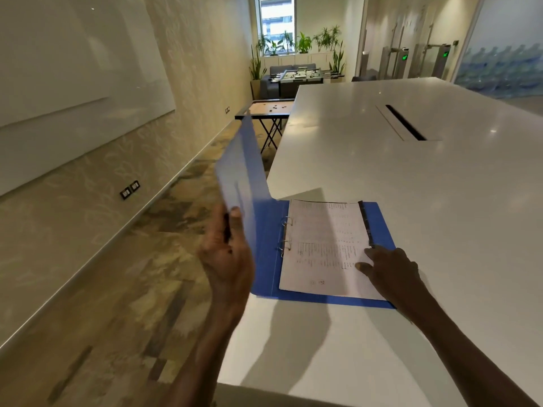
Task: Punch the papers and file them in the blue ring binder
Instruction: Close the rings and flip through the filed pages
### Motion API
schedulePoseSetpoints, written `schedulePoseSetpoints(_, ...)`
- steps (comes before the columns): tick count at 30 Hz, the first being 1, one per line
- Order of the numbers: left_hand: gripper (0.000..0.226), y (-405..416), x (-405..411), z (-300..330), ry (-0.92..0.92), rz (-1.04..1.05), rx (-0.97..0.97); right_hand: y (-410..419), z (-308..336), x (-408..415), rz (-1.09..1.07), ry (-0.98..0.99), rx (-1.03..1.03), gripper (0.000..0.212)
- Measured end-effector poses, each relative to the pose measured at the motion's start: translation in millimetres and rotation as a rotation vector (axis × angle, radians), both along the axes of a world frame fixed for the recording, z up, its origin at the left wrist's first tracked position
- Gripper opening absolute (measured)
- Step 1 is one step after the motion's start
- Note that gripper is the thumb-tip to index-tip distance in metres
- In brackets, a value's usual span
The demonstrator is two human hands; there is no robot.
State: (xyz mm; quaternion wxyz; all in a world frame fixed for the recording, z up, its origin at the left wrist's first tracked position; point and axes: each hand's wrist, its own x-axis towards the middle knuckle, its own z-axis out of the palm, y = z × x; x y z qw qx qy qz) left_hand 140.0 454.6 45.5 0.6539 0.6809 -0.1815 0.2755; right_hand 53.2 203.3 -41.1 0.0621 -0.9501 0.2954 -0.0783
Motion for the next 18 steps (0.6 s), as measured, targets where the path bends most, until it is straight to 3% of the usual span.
schedulePoseSetpoints(4,0.053,-24.0,-19.3,-12.2,-0.067,-0.182,0.167,-7.7,4.0,-10.0,0.097,-0.029,-0.005,0.027)
schedulePoseSetpoints(7,0.074,-36.1,-24.5,-21.2,0.082,-0.364,0.279,-16.8,17.3,-7.3,0.029,0.031,0.161,0.033)
schedulePoseSetpoints(10,0.066,-44.2,-18.2,-29.4,0.179,-0.434,0.492,-22.8,28.9,-8.3,0.017,0.049,0.309,0.034)
schedulePoseSetpoints(14,0.051,-49.9,0.8,-37.6,0.150,-0.395,0.942,-38.1,39.6,-36.4,0.037,-0.356,0.854,0.026)
schedulePoseSetpoints(18,0.041,-57.8,11.3,-48.4,0.247,-0.276,1.189,-49.9,40.3,-40.6,-0.107,-0.552,1.204,0.024)
